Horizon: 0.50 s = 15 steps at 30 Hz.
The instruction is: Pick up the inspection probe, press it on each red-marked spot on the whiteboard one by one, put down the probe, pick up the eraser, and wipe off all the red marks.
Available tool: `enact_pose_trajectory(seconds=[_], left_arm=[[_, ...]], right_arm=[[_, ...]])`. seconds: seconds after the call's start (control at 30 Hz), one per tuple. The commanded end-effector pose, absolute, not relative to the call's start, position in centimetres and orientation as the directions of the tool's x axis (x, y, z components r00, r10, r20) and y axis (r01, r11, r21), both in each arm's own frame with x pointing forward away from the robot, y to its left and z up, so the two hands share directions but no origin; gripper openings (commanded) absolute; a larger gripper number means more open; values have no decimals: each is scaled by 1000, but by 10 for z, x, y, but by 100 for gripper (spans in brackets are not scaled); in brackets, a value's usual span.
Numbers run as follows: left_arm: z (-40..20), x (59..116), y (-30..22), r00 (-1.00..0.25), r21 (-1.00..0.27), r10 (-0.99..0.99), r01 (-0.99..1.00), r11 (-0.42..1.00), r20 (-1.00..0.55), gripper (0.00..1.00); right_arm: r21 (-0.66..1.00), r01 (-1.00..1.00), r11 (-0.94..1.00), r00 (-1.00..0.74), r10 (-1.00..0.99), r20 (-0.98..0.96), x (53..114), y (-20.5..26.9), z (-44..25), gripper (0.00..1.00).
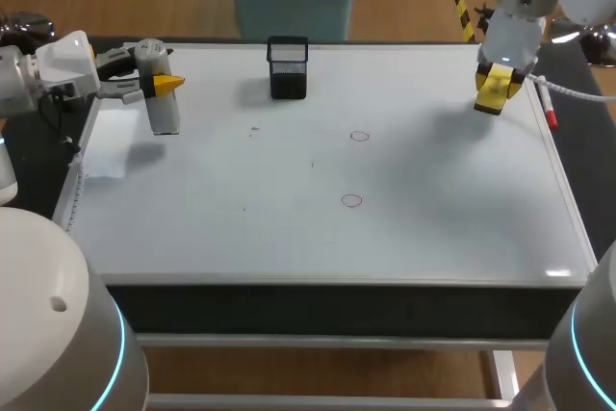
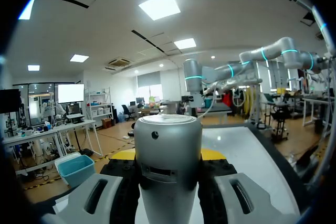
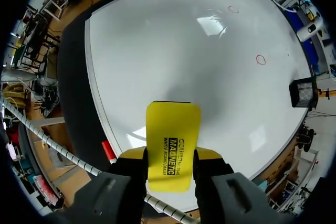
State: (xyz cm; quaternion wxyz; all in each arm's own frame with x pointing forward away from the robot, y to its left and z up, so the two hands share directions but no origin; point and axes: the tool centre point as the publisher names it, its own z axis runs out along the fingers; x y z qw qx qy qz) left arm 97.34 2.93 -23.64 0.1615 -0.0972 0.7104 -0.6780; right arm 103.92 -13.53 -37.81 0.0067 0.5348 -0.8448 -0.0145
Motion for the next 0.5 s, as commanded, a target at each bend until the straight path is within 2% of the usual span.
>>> enact_pose_trajectory(seconds=[0.03,0.23,0.3,0.5], left_arm=[[-236,973,29,-928,-995,-358,82,62,-99,0],[-236,968,25,-931,-994,-349,92,61,-107,0],[-236,960,15,-937,-989,-322,106,105,-134,0],[-229,946,-8,-949,-987,-275,131,95,-152,0]], right_arm=[[29,-905,425,-426,-905,-3,1039,-136,-377,0],[29,-905,425,-426,-905,-3,1039,-136,-377,0],[29,-905,425,-426,-905,-3,1039,-136,-377,0],[29,-905,425,-426,-905,-3,1039,-136,-377,0]])
